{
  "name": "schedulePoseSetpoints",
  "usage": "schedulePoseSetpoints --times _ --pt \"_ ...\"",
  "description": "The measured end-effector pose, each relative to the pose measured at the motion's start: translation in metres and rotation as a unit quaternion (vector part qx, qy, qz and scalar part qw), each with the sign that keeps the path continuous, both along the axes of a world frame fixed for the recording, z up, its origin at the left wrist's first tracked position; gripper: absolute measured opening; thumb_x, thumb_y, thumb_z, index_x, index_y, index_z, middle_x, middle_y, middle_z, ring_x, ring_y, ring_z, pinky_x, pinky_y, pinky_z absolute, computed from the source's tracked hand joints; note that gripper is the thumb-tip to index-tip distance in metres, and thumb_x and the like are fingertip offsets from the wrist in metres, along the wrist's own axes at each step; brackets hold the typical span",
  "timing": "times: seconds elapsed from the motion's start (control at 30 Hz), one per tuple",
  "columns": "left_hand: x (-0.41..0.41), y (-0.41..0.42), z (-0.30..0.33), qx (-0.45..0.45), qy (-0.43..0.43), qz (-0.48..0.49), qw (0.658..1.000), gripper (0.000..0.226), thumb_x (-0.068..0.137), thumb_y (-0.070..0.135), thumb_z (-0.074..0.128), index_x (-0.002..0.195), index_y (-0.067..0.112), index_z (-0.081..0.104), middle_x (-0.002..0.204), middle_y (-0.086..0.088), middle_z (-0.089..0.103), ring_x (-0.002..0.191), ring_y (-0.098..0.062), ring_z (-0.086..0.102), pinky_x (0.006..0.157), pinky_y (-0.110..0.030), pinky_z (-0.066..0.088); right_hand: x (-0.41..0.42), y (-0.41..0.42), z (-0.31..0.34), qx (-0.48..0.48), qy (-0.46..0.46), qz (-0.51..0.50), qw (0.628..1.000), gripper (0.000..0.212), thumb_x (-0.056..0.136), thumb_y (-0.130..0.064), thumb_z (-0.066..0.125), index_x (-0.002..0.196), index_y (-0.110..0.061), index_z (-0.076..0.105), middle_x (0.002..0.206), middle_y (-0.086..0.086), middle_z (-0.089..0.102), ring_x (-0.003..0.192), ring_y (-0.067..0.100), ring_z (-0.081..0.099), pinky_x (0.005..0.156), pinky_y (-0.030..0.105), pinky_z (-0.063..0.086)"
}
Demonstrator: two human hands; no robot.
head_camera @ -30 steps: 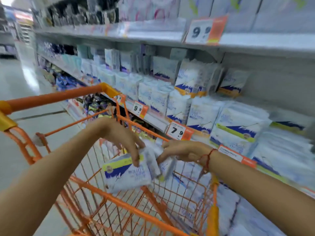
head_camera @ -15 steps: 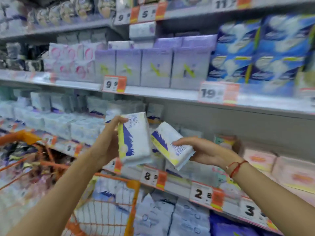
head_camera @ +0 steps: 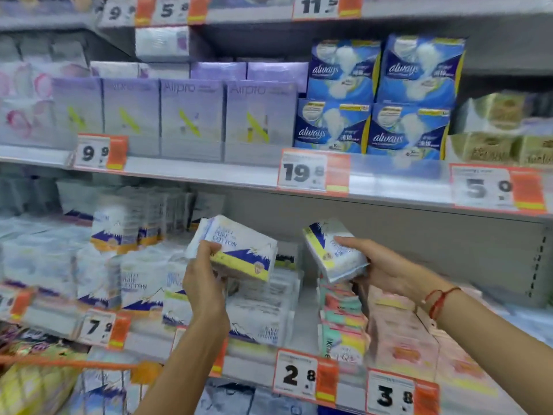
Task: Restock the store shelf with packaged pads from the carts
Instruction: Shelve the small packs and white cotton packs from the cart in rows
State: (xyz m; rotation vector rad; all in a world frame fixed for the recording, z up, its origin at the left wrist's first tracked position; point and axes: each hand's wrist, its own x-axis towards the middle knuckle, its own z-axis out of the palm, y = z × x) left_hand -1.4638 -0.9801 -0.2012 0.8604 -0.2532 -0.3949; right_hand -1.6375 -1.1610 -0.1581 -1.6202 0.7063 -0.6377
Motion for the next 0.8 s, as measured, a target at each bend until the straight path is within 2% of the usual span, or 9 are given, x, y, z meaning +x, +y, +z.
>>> schedulePoseSetpoints --times 0.07,0.17,0.23,0.33,0.47,0.6,0.67,0.73,0.8 --pt "0.009 -0.001 0.002 -0.016 0.011 -0.002 1.0 0.01 0.079 0.025 0.061 0.07 0.023 0.058 0.085 -0.003 0.057 0.081 -0.019 0.055 0.071 -0.032 0.048 0.021 -0.011 -0.001 -0.053 0.042 0.004 0.998 0.014 0.088 -0.029 0.06 0.083 -0.017 0.065 0.07 -0.003 0.069 0.058 0.01 0.061 0.049 0.018 0.044" --pt "0.02 0.007 0.002 -0.046 0.004 -0.012 0.999 0.011 0.08 0.02 0.058 0.07 0.02 0.053 0.069 0.004 0.056 0.078 -0.016 0.055 0.071 -0.028 0.048 0.053 -0.011 -0.006 -0.167 0.095 -0.024 0.981 0.007 0.087 -0.019 0.065 0.084 -0.018 0.058 0.079 -0.003 0.064 0.063 0.007 0.058 0.047 0.012 0.044" --pt "0.027 0.015 -0.001 -0.065 0.001 -0.013 0.998 0.013 0.082 0.018 0.054 0.069 0.021 0.052 0.061 0.007 0.055 0.074 -0.015 0.055 0.071 -0.028 0.045 0.076 -0.015 -0.015 -0.25 0.132 -0.057 0.958 0.026 0.084 -0.019 0.07 0.1 -0.016 0.049 0.092 -0.003 0.058 0.078 0.01 0.058 0.063 0.019 0.048" --pt "0.039 0.026 -0.004 -0.1 0.006 -0.023 0.995 0.007 0.084 0.016 0.05 0.079 0.019 0.053 0.072 0.004 0.055 0.075 -0.014 0.055 0.071 -0.026 0.047 0.105 -0.03 -0.033 -0.33 0.189 -0.031 0.924 0.063 0.079 -0.026 0.074 0.127 -0.015 0.035 0.116 0.003 0.052 0.111 0.022 0.053 0.09 0.031 0.045" --pt "0.054 0.035 -0.005 -0.128 0.02 -0.029 0.991 0.012 0.084 0.017 0.05 0.073 0.02 0.048 0.075 0.004 0.053 0.076 -0.014 0.055 0.075 -0.026 0.047 0.132 -0.039 -0.047 -0.381 0.227 0.033 0.895 0.063 0.085 -0.031 0.068 0.136 -0.021 0.034 0.13 0.003 0.044 0.123 0.019 0.041 0.1 0.027 0.036" --pt "0.059 0.036 -0.007 -0.13 0.014 -0.035 0.991 0.013 0.085 0.018 0.049 0.072 0.02 0.048 0.075 0.005 0.055 0.078 -0.014 0.056 0.074 -0.025 0.047 0.145 -0.046 -0.056 -0.485 0.366 -0.003 0.794 0.058 0.093 -0.051 0.047 0.145 -0.041 0.026 0.157 -0.006 0.016 0.143 0.028 0.013 0.116 0.049 0.016" --pt "0.058 0.036 -0.008 -0.134 0.015 -0.046 0.99 0.012 0.085 0.017 0.048 0.073 0.02 0.049 0.076 0.004 0.056 0.081 -0.015 0.056 0.077 -0.026 0.048 0.144 -0.044 -0.055 -0.513 0.387 -0.025 0.766 0.058 0.092 -0.055 0.044 0.145 -0.046 0.021 0.159 -0.008 0.004 0.145 0.027 0.003 0.117 0.05 0.008" --pt "0.055 0.034 -0.007 -0.135 0.011 -0.061 0.989 0.01 0.085 0.015 0.048 0.075 0.019 0.05 0.075 0.004 0.057 0.082 -0.015 0.057 0.08 -0.028 0.048 0.144 -0.041 -0.054 -0.514 0.357 -0.044 0.779 0.061 0.092 -0.057 0.042 0.147 -0.045 0.018 0.158 -0.007 0.006 0.145 0.025 0.005 0.116 0.048 0.009" --pt "0.05 0.031 -0.006 -0.133 0.001 -0.075 0.988 0.012 0.085 0.014 0.048 0.075 0.019 0.051 0.07 0.004 0.058 0.08 -0.015 0.057 0.08 -0.028 0.048 0.144 -0.025 -0.046 -0.467 0.239 -0.087 0.847 0.057 0.092 -0.058 0.035 0.145 -0.04 0.028 0.14 -0.004 0.039 0.129 0.016 0.035 0.106 0.037 0.029"
